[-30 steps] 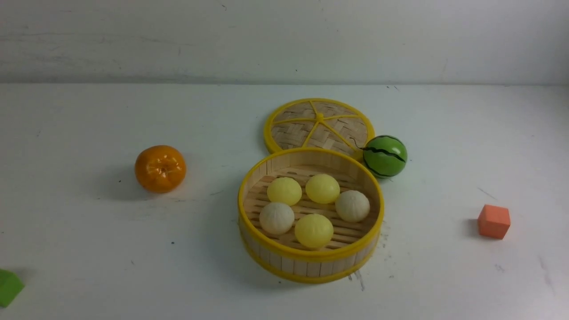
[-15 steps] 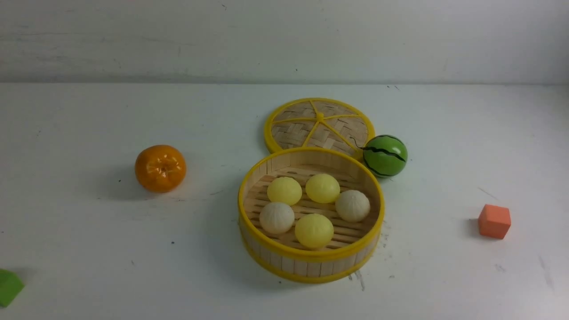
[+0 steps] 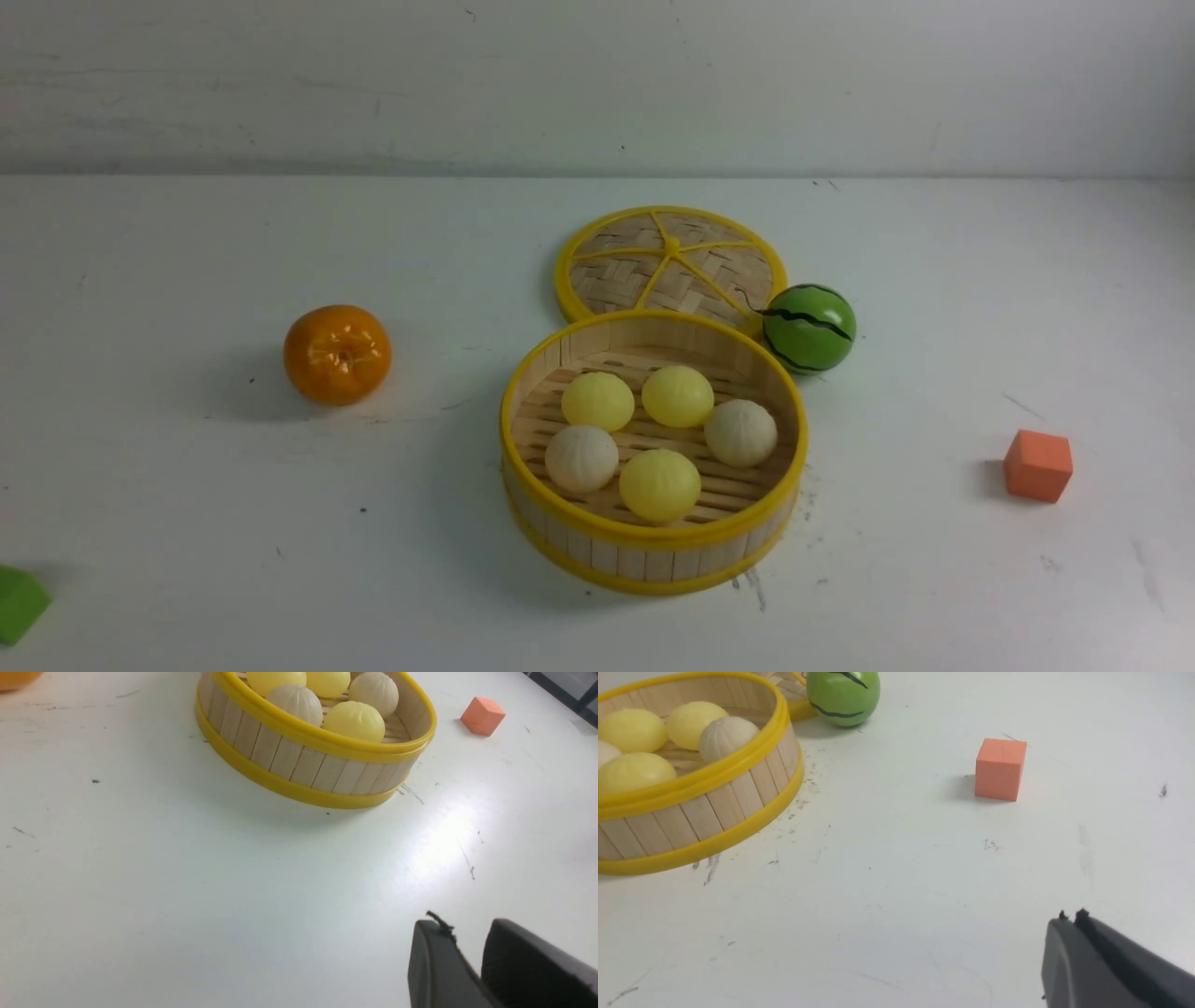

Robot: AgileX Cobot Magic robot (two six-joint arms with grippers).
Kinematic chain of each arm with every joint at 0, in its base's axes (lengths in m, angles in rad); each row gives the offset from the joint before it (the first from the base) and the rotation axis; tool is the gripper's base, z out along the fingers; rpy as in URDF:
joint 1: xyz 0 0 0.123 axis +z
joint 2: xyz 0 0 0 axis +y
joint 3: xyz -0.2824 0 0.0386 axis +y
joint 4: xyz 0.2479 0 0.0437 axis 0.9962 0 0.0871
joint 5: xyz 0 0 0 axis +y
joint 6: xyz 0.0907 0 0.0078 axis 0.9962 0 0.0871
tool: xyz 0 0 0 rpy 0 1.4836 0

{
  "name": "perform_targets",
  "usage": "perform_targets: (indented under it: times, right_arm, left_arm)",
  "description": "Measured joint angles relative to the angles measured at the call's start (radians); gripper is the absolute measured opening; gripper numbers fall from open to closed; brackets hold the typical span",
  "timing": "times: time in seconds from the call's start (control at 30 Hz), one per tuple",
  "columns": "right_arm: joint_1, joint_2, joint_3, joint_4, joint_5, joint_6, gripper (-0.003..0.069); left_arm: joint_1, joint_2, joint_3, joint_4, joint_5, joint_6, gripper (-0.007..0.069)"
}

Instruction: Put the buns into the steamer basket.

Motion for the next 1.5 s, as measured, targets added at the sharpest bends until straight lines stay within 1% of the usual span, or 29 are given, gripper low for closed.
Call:
perform_targets:
  times: [0.2, 0.27, 0.33, 0.37, 0.4, 0.47, 0.5, 0.53, 0.57, 0.6, 0.67, 0.8, 0.87, 1.5]
  right_arm:
    - [0.000, 0.000, 0.000, 0.000, 0.000, 0.000, 0.0001]
    - [-0.001, 0.000, 0.000, 0.000, 0.000, 0.001, 0.0002]
    - [-0.001, 0.000, 0.000, 0.000, 0.000, 0.001, 0.0003]
    - [-0.001, 0.000, 0.000, 0.000, 0.000, 0.001, 0.0003]
    - [-0.001, 0.000, 0.000, 0.000, 0.000, 0.001, 0.0003]
    - [-0.001, 0.000, 0.000, 0.000, 0.000, 0.002, 0.0006]
    - [-0.001, 0.000, 0.000, 0.000, 0.000, 0.002, 0.0008]
    - [-0.001, 0.000, 0.000, 0.000, -0.001, 0.002, 0.0008]
    - [-0.001, 0.000, 0.000, 0.000, -0.001, 0.002, 0.0010]
    - [-0.001, 0.000, 0.000, 0.000, -0.001, 0.003, 0.0012]
    - [-0.001, 0.000, 0.000, 0.000, -0.002, 0.003, 0.0014]
    - [-0.001, 0.000, 0.000, 0.000, -0.002, 0.003, 0.0018]
    - [-0.001, 0.000, 0.000, -0.001, -0.002, 0.003, 0.0022]
    - [-0.001, 0.000, 0.000, -0.002, -0.002, 0.003, 0.0043]
  left_arm:
    - [0.000, -0.004, 0.000, 0.020, -0.001, 0.001, 0.0155]
    - [0.030, -0.030, 0.000, 0.082, -0.005, 0.006, 0.0156]
    - [0.095, -0.083, 0.000, 0.123, -0.005, 0.008, 0.0154]
    - [0.103, -0.083, 0.000, 0.125, -0.005, 0.008, 0.0152]
    - [0.190, -0.138, 0.000, 0.124, -0.005, 0.008, 0.0129]
    - [0.294, -0.199, 0.000, 0.111, 0.007, 0.008, 0.0069]
    - [0.333, -0.222, 0.001, 0.109, 0.017, 0.008, 0.0030]
    - [0.341, -0.234, 0.001, 0.109, 0.021, 0.008, 0.0022]
    - [0.398, -0.272, 0.015, 0.106, 0.030, 0.009, -0.0014]
    - [0.435, -0.299, 0.032, 0.105, 0.034, 0.009, -0.0013]
    - [0.473, -0.316, 0.080, 0.093, 0.048, 0.010, -0.0013]
    - [0.487, -0.318, 0.107, 0.081, 0.173, 0.010, -0.0013]
    - [0.487, -0.318, 0.110, 0.077, 0.206, 0.010, -0.0013]
    - [0.487, -0.318, 0.110, 0.071, 0.212, 0.010, -0.0013]
